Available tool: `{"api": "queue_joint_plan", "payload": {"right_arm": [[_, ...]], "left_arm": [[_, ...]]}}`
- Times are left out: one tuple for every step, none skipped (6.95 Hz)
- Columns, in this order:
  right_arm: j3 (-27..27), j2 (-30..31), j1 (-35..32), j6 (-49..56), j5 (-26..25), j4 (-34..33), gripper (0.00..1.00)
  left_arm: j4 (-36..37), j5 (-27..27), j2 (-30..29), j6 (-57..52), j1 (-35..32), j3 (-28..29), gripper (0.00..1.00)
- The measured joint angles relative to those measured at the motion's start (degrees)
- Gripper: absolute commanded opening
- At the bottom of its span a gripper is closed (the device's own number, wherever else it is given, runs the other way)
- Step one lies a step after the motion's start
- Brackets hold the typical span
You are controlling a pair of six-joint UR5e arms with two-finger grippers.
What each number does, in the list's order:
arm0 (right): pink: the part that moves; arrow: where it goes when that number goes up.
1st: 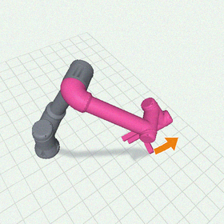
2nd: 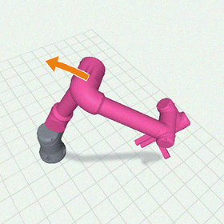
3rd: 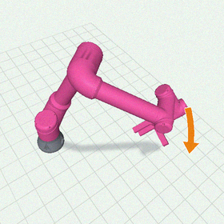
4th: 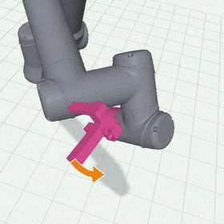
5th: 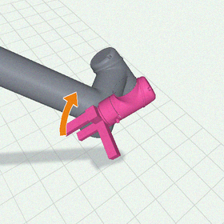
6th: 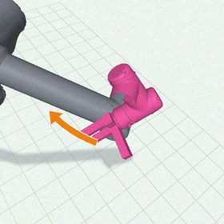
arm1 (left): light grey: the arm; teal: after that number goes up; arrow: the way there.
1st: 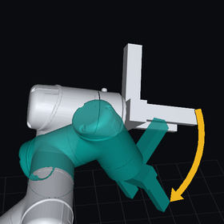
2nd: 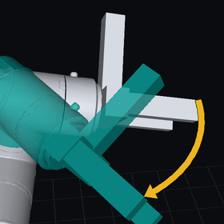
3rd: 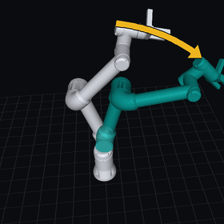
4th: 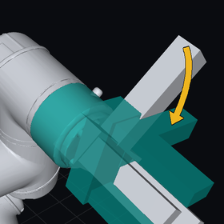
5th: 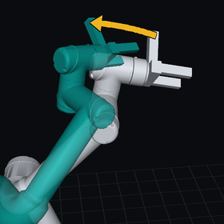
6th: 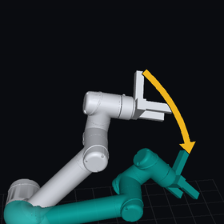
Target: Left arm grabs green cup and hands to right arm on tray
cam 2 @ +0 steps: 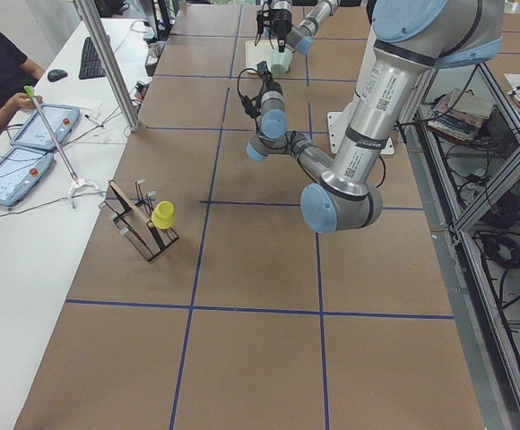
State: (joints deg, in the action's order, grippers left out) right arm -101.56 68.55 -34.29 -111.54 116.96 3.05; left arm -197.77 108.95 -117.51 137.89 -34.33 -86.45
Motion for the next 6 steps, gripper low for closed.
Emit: {"api": "queue_joint_plan", "payload": {"right_arm": [[0.03,2.26,-0.61,0.13,0.02,-0.12,0.00],[0.36,5.08,-2.24,0.35,0.27,-0.62,0.00],[1.39,7.37,-4.57,0.56,1.22,-1.45,0.00],[2.75,8.88,-7.88,0.88,3.18,-3.49,0.00],[3.39,10.37,-11.32,2.68,5.54,-7.47,0.00],[3.51,12.64,-13.50,7.52,7.37,-12.02,0.00]], "left_arm": [[3.67,-0.25,0.69,-1.85,-1.52,0.27,1.00],[7.87,-0.09,2.05,-3.60,-3.89,0.39,1.00],[12.38,0.83,3.09,-6.59,-6.01,0.44,1.00],[18.73,3.73,3.54,-11.69,-8.26,0.31,1.00],[26.02,8.22,3.73,-17.72,-11.25,-0.14,1.00],[31.06,11.92,4.22,-22.97,-13.92,-0.56,1.00]]}}
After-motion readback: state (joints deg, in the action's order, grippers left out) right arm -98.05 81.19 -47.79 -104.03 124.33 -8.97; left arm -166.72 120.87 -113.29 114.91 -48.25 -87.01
